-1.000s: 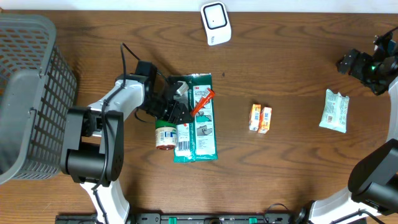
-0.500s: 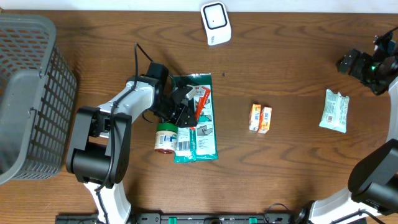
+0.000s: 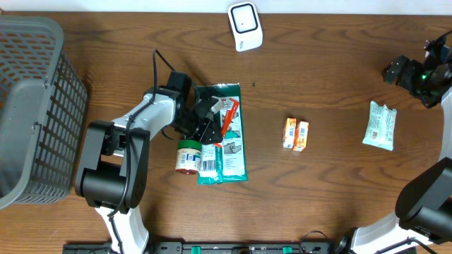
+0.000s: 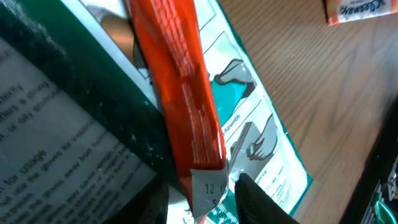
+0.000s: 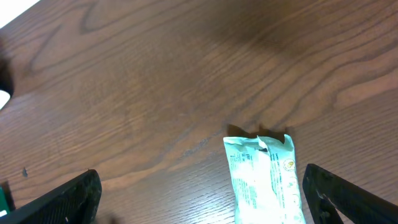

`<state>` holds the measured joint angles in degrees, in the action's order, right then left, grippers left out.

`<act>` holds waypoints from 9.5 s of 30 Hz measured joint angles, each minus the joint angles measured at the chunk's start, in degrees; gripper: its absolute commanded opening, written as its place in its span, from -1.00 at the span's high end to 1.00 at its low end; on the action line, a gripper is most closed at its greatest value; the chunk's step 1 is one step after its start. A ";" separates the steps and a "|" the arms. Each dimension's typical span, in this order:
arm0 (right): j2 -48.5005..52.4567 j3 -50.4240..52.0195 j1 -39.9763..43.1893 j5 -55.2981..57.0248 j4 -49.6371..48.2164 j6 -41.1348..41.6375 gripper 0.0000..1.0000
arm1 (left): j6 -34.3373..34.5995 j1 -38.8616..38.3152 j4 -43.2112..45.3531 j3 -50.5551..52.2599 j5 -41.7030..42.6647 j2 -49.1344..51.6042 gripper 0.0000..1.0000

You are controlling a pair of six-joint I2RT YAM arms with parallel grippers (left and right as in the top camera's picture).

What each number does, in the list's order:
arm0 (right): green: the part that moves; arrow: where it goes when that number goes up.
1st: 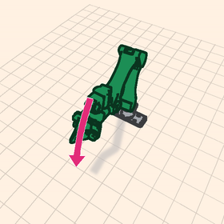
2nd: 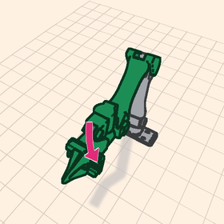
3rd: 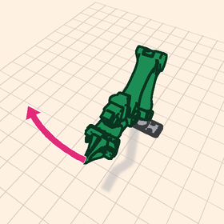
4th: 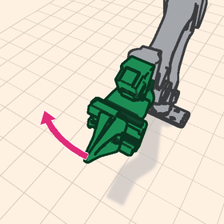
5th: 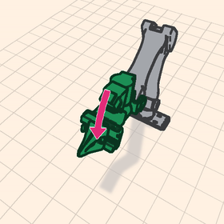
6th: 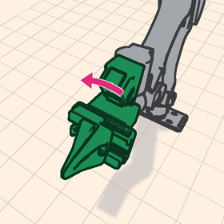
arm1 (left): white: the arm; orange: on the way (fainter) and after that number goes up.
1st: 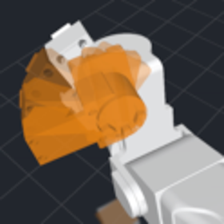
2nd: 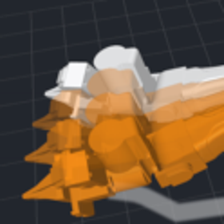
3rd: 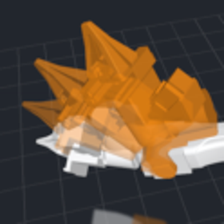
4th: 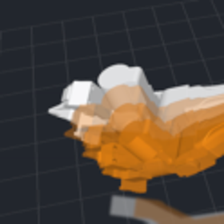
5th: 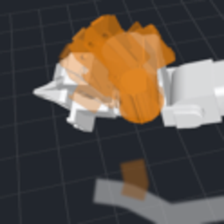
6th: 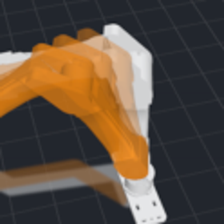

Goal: Scan the item barcode

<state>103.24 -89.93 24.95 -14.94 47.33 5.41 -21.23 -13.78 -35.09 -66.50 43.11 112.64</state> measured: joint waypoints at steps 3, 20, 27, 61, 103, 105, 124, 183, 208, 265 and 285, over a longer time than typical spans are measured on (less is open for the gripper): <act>0.00 0.00 0.00 0.00 0.00 0.00 -0.99 | 0.07 0.00 1.09 0.68 0.02 0.02 0.27; 0.00 0.00 0.00 0.00 0.00 0.00 -0.99 | 9.68 -0.17 2.36 1.20 -7.74 -3.96 0.85; 0.00 0.00 0.00 0.00 -0.02 0.00 -0.98 | 11.82 -4.39 2.34 0.90 -24.55 -17.57 0.86; 0.00 0.00 0.00 0.00 0.00 0.00 -0.99 | 10.21 -30.60 7.06 1.07 -79.76 -18.25 0.86; 0.00 0.00 0.00 0.00 0.00 0.02 -0.99 | -26.93 -25.33 37.35 -5.40 -70.55 -18.14 0.86; 0.00 0.00 0.00 0.00 0.00 0.00 -0.99 | -28.48 -23.78 39.60 -5.40 -68.67 -18.01 0.86; 0.00 0.02 0.00 0.02 0.00 0.00 -0.99 | -39.63 -15.56 78.20 -5.66 -52.41 3.28 0.86; 0.00 0.02 0.00 0.02 0.00 0.00 -0.99 | -48.04 -9.14 62.23 -17.42 -42.27 18.75 0.86; 0.00 0.02 0.00 0.00 0.00 0.00 -0.99 | 11.78 -16.41 30.67 -18.27 -27.26 -13.05 0.86; 0.00 0.02 0.00 0.02 0.00 0.00 -0.98 | 99.19 -30.16 16.48 -14.47 -55.10 5.33 -0.54; 0.00 0.02 0.00 0.02 0.00 0.00 -0.99 | 103.75 -29.57 13.16 -14.45 -55.41 7.93 -0.19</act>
<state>103.24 -89.91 24.95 -14.92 47.33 5.41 82.52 -43.35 -21.93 -80.95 -12.29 120.57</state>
